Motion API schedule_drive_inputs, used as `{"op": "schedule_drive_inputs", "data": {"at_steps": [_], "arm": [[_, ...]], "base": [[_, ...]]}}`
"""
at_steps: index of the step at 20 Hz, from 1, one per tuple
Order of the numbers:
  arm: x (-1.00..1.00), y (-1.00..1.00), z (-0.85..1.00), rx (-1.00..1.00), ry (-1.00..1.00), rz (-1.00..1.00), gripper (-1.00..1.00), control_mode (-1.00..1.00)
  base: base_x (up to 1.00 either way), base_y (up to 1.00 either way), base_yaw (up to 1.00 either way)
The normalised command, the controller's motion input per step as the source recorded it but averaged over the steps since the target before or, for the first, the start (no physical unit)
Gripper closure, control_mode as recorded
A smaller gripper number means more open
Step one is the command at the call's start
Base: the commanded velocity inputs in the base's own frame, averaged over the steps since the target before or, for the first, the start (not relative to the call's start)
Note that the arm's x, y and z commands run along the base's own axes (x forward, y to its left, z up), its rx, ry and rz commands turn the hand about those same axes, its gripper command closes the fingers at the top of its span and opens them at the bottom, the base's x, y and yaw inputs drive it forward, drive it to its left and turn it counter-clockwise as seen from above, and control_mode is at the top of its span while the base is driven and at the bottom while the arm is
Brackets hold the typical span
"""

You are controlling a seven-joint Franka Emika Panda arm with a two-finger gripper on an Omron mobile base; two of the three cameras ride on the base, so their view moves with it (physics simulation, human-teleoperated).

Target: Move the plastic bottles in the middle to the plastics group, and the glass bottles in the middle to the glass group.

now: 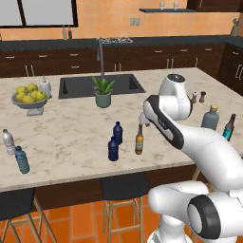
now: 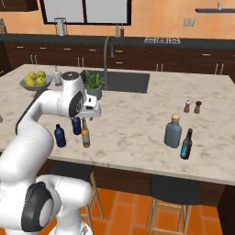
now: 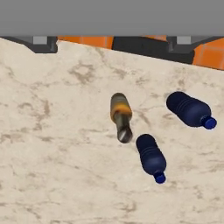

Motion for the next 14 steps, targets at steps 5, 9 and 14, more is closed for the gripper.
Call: {"op": "schedule_drive_inputs", "data": {"at_steps": [5, 9, 14], "arm": [[0.22, 0.15, -0.24, 0.00, -0.03, 0.00, -1.00, -1.00], [0.12, 0.26, -0.17, 0.00, -0.03, 0.00, -1.00, -1.00], [0.18, 0.09, -0.17, 0.00, 0.00, 0.00, -1.00, -1.00]], "base": [[0.00, 0.00, 0.00], [0.00, 0.00, 0.00], [0.00, 0.00, 0.00]]}}
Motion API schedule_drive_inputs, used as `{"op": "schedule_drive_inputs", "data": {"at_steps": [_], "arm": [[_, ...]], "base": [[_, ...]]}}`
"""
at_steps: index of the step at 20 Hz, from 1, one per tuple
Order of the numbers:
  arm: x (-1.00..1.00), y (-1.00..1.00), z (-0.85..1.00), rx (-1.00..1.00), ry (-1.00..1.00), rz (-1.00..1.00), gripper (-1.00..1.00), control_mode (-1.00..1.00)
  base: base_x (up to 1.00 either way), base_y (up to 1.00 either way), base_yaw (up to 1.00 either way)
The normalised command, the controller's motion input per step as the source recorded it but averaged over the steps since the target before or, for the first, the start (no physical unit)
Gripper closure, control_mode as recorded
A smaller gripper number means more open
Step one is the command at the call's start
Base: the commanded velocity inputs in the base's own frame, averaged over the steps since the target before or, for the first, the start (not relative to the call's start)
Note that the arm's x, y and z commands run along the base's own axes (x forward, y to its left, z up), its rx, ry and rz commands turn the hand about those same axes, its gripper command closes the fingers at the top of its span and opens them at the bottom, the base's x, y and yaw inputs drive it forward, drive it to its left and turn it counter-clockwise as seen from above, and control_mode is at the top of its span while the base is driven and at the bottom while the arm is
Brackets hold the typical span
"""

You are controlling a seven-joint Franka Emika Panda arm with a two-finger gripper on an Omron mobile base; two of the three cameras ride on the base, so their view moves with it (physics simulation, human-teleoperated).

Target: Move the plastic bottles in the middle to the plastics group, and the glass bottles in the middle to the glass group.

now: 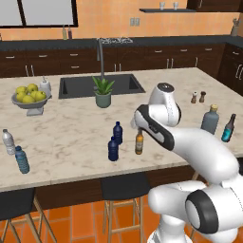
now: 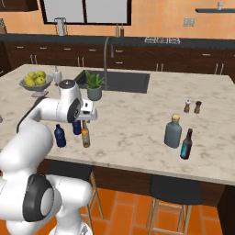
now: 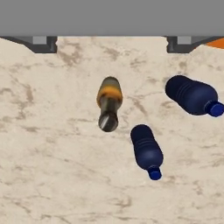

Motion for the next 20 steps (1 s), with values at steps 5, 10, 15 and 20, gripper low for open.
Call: {"op": "schedule_drive_inputs", "data": {"at_steps": [5, 10, 15, 20], "arm": [[0.17, 0.00, -0.17, 0.00, 0.00, 0.00, -1.00, -1.00], [0.28, 0.00, -0.22, 0.00, 0.00, 0.00, -1.00, -1.00], [0.19, 0.00, -0.25, 0.00, 0.00, 0.00, -1.00, -1.00], [0.00, 0.00, -0.16, 0.00, 0.00, 0.00, -1.00, -1.00]], "base": [[0.00, 0.00, 0.00], [0.00, 0.00, 0.00], [0.00, 0.00, 0.00], [0.00, 0.00, 0.00]]}}
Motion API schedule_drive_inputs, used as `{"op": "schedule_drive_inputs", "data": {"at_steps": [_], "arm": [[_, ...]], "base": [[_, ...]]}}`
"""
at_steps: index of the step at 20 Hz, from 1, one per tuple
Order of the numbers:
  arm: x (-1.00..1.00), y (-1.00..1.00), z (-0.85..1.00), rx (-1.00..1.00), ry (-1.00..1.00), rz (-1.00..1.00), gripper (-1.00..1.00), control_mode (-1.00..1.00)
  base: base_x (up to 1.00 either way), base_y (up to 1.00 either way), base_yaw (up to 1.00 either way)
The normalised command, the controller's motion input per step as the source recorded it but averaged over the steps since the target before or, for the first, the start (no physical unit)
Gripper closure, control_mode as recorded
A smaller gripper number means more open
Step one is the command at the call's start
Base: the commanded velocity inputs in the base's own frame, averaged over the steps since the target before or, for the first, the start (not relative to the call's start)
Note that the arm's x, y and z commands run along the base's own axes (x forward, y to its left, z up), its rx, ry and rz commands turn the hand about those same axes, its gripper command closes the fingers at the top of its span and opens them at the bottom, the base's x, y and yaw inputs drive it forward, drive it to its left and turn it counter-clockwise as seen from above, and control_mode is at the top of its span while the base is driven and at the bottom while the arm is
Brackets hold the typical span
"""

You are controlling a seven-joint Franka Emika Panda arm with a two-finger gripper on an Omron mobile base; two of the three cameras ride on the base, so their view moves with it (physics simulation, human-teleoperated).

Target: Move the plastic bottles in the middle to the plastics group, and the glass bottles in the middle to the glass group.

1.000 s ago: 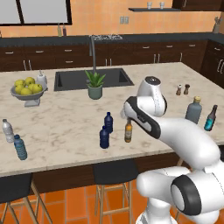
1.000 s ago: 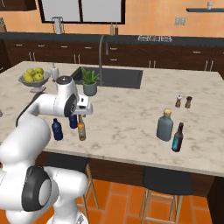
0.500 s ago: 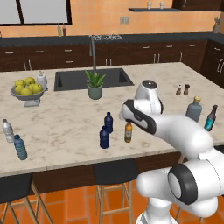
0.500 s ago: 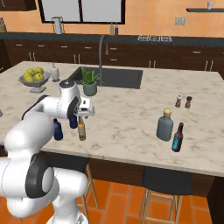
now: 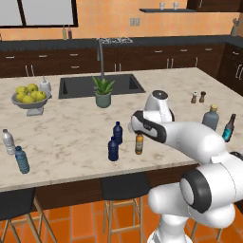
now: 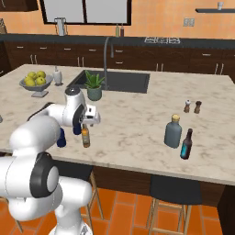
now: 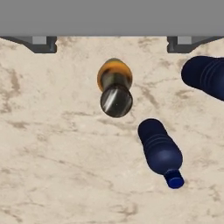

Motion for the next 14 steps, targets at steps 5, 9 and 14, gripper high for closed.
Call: {"op": "schedule_drive_inputs", "data": {"at_steps": [5, 9, 14], "arm": [[0.00, 0.03, -0.22, 0.00, 0.00, 0.00, -1.00, -1.00], [0.01, 0.03, -0.24, 0.00, 0.00, 0.00, -1.00, -1.00], [0.08, 0.01, -0.18, 0.00, 0.00, 0.00, -1.00, -1.00]], "base": [[0.00, 0.00, 0.00], [0.00, 0.00, 0.00], [0.00, 0.00, 0.00]]}}
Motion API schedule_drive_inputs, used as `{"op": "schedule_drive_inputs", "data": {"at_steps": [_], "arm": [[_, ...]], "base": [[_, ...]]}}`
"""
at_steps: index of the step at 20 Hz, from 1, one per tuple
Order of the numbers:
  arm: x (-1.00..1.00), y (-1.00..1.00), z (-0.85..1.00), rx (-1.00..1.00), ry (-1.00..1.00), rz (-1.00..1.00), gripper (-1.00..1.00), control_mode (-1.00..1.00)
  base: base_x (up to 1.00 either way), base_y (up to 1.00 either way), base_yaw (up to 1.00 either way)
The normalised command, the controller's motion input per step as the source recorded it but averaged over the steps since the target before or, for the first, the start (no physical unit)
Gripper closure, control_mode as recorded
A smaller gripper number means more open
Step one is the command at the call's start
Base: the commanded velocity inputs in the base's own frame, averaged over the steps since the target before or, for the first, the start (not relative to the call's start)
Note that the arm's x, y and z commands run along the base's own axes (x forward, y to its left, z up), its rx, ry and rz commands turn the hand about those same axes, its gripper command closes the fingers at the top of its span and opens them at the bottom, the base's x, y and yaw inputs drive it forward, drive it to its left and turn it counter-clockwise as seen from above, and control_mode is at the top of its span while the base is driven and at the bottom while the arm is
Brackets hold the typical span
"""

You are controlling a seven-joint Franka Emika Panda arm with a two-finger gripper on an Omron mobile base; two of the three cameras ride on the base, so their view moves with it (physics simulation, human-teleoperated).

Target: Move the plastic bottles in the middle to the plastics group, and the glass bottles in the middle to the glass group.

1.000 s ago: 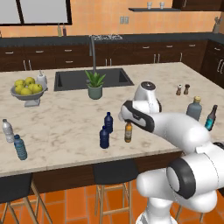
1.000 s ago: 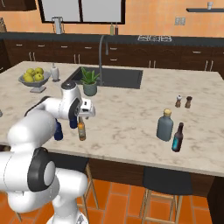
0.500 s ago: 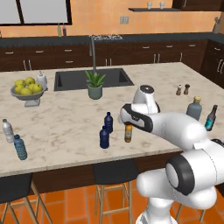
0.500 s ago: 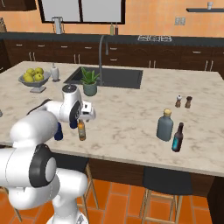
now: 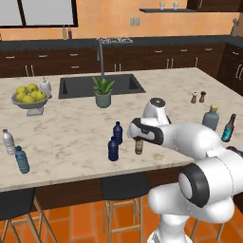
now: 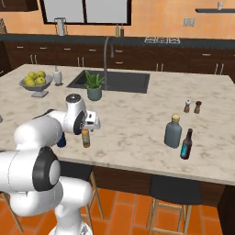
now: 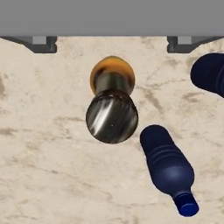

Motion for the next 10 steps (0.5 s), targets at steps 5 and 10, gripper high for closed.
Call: {"op": "schedule_drive_inputs", "data": {"at_steps": [5, 10], "arm": [[0.10, 0.00, -0.03, 0.00, 0.00, 0.00, -1.00, -1.00], [0.10, 0.00, -0.03, 0.00, 0.00, 0.00, -1.00, -1.00]], "base": [[0.00, 0.00, 0.00], [0.00, 0.00, 0.00]]}}
